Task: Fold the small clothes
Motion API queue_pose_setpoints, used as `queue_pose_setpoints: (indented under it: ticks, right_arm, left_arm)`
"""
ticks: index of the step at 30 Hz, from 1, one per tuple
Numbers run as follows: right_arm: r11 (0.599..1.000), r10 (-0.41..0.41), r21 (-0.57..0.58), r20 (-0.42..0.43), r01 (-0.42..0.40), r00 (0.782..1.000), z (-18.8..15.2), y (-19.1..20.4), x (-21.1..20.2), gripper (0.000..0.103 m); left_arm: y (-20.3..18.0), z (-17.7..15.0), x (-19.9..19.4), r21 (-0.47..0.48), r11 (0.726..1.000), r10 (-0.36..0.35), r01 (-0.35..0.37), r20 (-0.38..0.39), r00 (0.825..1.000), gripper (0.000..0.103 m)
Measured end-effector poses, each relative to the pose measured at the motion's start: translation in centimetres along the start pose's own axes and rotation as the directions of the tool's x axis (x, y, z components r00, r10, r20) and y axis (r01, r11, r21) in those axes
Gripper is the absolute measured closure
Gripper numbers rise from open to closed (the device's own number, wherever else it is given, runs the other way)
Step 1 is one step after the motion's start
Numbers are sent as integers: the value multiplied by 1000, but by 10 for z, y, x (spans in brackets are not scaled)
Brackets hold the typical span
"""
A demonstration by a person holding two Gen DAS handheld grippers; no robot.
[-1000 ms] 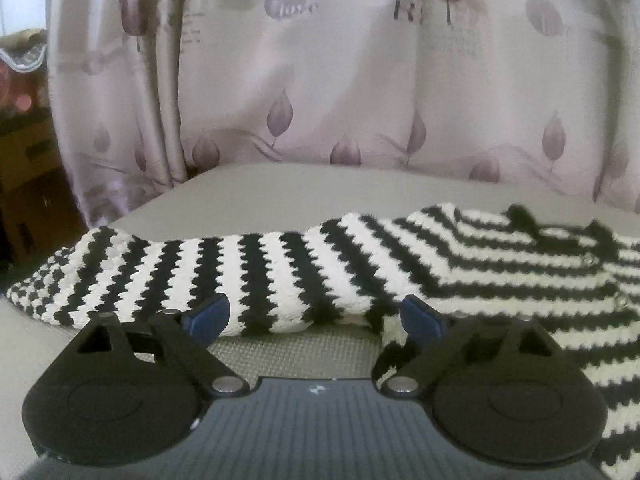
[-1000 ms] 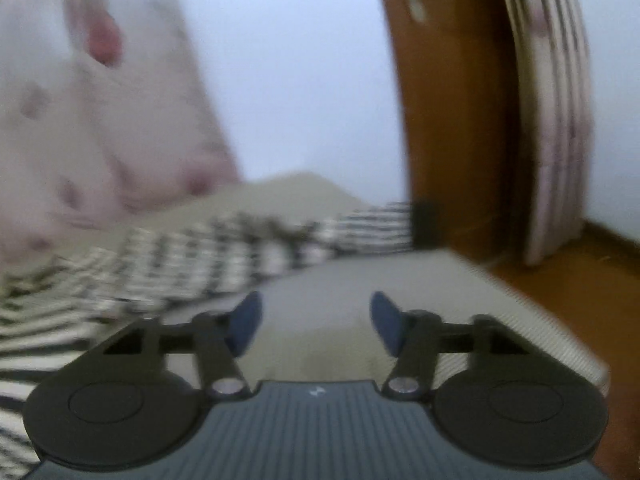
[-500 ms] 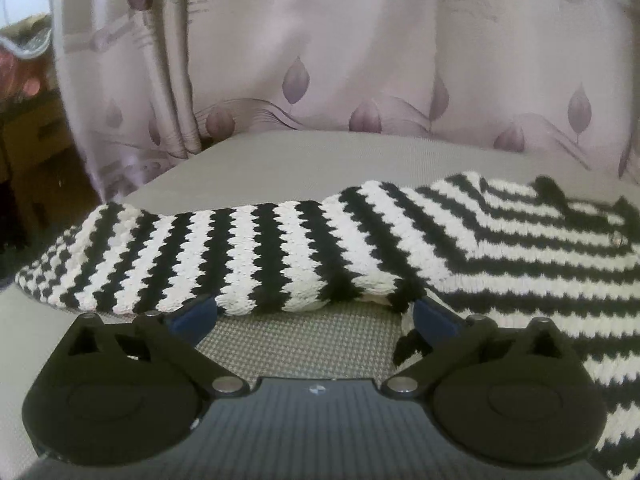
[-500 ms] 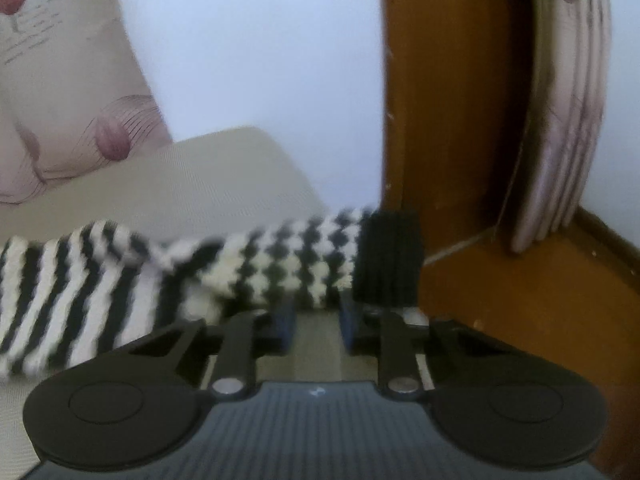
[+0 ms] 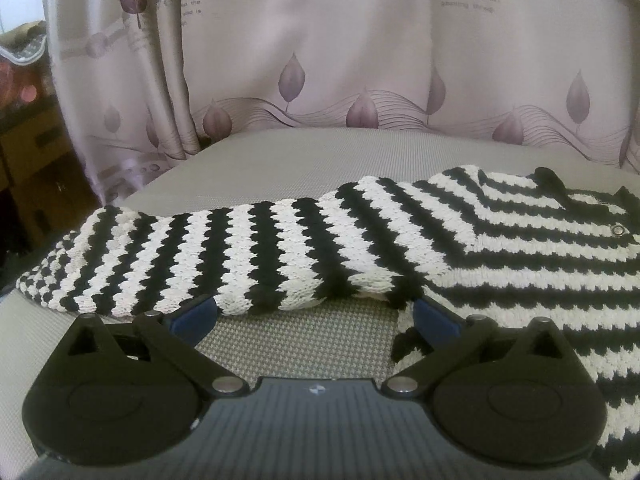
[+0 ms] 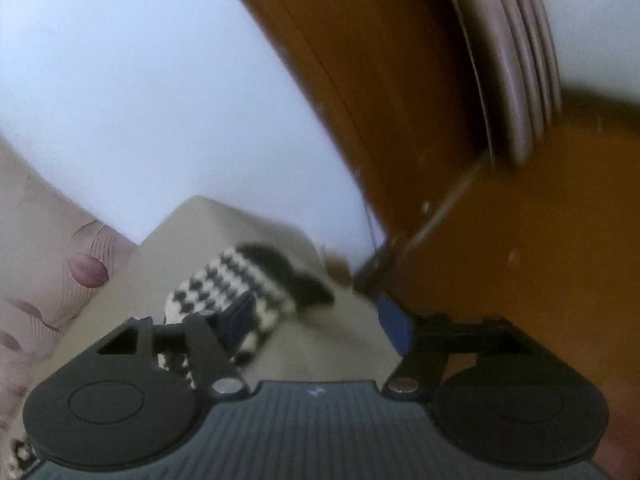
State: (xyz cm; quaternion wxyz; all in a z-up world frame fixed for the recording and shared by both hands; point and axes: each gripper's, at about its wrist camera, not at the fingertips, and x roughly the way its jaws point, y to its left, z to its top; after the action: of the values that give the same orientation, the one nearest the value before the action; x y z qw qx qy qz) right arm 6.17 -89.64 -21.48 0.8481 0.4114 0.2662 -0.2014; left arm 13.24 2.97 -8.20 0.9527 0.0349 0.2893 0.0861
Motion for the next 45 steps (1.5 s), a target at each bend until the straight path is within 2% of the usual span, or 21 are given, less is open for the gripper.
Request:
queue_pose_setpoints:
  ticks: [4,5,6,8,11,14,18,21,24,25,27,29,30,32,35,37,38,39,40,41,45]
  right_arm:
    - [994,93,64,-41,-91,995,-8,11,30,34]
    - [995,85,62,-27,-83,996,-5,16,37,39]
    - [996,74,52,8,-74,997,-4,24,40,60]
    - [999,32,29,47,-33,998,-4,30,41,88]
    - [1000,20,13,98,-21,995,-6,35,33,92]
    - [998,62,-6,180,-61,982,-17,38,-3,93]
    - [998,25,56,223,-39,974,-35,7,-57,94]
    - [994,-2,106,207,-20,978,-57,-18,-82,94]
    - [991,-7,132,160,-14,987,-67,-35,-84,95]
    - [981,24,184,165,-55,986,-68,-44,-84,95]
    - [969,29,235,172,-69,985,-68,-47,-92,86]
    - [970,31,229,232,-85,972,-75,-42,-113,85]
    - [975,52,194,256,-104,965,-82,-35,-126,85]
    - [989,108,78,237,-129,966,-100,-18,-138,85]
    - [956,281,-123,108,-267,954,-138,22,-158,85]
    - [897,398,-202,-18,-393,917,-170,47,-167,83]
    - [870,433,-228,-66,-436,899,-187,57,-172,70]
    - [851,453,-244,-108,-465,885,-203,65,-176,52]
    - [831,464,-264,-156,-490,872,-223,75,-179,42]
    - [820,461,-288,-181,-495,869,-239,84,-182,27]
    - [764,444,-404,-236,-503,864,-285,109,-188,25]
  left_arm:
    - [-1,0,1,2,1000,2,-2,-3,1000,0]
    - [-1,0,1,2,1000,2,-2,-4,1000,0]
    - [-1,0,1,1,1000,1,-1,-4,1000,0]
    - [0,0,1,-2,1000,-1,1,-5,1000,0]
    - [0,-1,2,-9,1000,-2,2,-7,1000,0]
    - [0,-1,2,-11,1000,-2,2,-7,1000,0]
    - [0,-1,2,-12,1000,-1,1,-7,1000,0]
    - [0,0,2,-19,1000,-5,5,-11,1000,0]
    - [-1,0,2,-21,1000,-8,8,-14,1000,0]
    - [-1,1,2,-25,1000,-12,11,-15,1000,0]
    - [2,1,0,-42,999,-23,22,-8,1000,0]
    - [7,1,-6,-75,997,-29,30,18,999,0]
    - [11,0,-11,-94,995,-33,36,37,999,0]
    - [18,-2,-24,-120,990,-60,68,67,996,0]
    - [28,-5,-44,-91,989,-111,116,50,993,0]
    - [37,-10,-58,-61,985,-160,161,17,987,0]
    - [43,-13,-67,-47,978,-202,201,-7,979,0]
    - [49,-17,-74,-45,971,-235,234,-23,972,0]
    - [55,-24,-85,-53,962,-271,269,-38,962,0]
    - [58,-31,-92,-62,951,-305,302,-55,951,0]
    - [58,-61,-109,-91,895,-447,438,-161,880,3]
